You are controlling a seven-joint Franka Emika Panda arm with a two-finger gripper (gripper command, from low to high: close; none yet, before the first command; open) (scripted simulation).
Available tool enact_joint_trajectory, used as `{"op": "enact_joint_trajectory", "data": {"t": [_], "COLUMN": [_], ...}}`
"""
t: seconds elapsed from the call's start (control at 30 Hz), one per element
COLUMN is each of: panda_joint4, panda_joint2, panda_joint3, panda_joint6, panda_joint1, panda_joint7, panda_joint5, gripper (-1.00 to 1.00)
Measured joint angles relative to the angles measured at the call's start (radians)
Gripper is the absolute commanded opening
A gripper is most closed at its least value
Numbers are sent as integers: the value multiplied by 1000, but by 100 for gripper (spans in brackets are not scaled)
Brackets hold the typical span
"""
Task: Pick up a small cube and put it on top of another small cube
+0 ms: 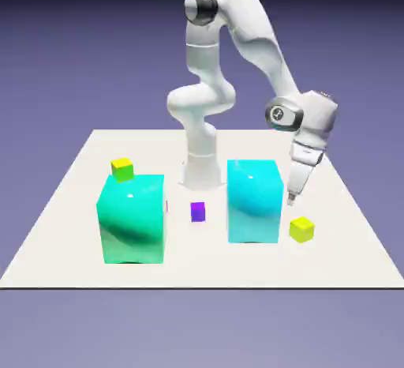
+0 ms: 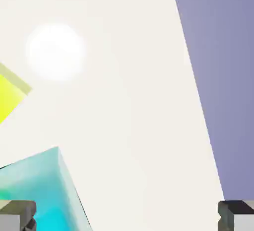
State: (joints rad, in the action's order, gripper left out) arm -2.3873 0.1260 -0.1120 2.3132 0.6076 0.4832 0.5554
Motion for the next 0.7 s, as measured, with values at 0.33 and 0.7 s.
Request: {"op": "enact_joint_trajectory", "data": {"t": [0.33, 0.7], "panda_joint4": [205, 161], "panda_joint2": [337, 267], "panda_joint3": [-54, -94], "panda_joint6": [-350, -271], "panda_joint1": [284, 251], "panda_joint7": [-125, -64], "panda_joint5": [269, 348], "gripper": [0, -100]}}
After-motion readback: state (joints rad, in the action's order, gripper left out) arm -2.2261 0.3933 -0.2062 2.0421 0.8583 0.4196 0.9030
